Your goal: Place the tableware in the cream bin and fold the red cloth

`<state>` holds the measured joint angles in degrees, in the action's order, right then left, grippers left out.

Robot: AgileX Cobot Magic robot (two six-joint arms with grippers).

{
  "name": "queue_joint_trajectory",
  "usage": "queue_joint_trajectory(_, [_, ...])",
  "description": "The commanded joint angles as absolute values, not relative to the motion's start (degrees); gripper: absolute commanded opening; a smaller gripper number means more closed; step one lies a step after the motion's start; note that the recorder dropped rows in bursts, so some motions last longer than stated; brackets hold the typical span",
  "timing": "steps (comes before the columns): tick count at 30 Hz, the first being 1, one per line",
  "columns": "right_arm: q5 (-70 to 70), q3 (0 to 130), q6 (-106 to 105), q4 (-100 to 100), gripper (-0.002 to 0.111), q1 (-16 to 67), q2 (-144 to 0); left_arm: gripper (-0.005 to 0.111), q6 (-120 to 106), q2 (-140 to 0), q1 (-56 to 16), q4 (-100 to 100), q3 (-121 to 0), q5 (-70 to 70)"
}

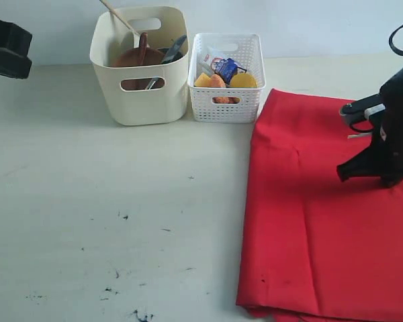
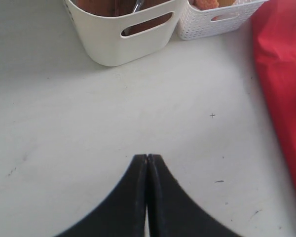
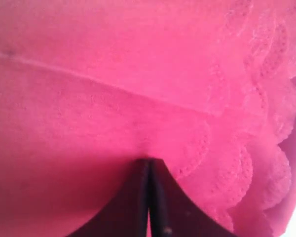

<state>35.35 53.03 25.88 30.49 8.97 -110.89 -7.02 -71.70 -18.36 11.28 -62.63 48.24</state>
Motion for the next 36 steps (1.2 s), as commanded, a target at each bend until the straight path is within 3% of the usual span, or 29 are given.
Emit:
queue_joint_trajectory(1, [27.92,51.91,25.28,23.99,0.0,8.04,-113.95,0.0,-7.04,-71.24,-18.31,12.21,-62.47,47.55])
queue_joint_trajectory(19, [21.7,51.91,24.7,20.93,0.0,1.35,-113.28,0.0,-7.04,-65.35,-18.31,12.48,-62.47,47.31])
queue_joint_trajectory(29, [18.87,51.78,22.04,18.47,0.0,9.36,-105.07,0.0,-7.04,-65.24,-18.31,12.92,-61.85,46.74])
queue_joint_trajectory(36, [19.94,51.78,21.38,18.02,0.0,13.03,-106.68,0.0,-7.04,-64.75,-18.31,13.12,-61.5,46.62])
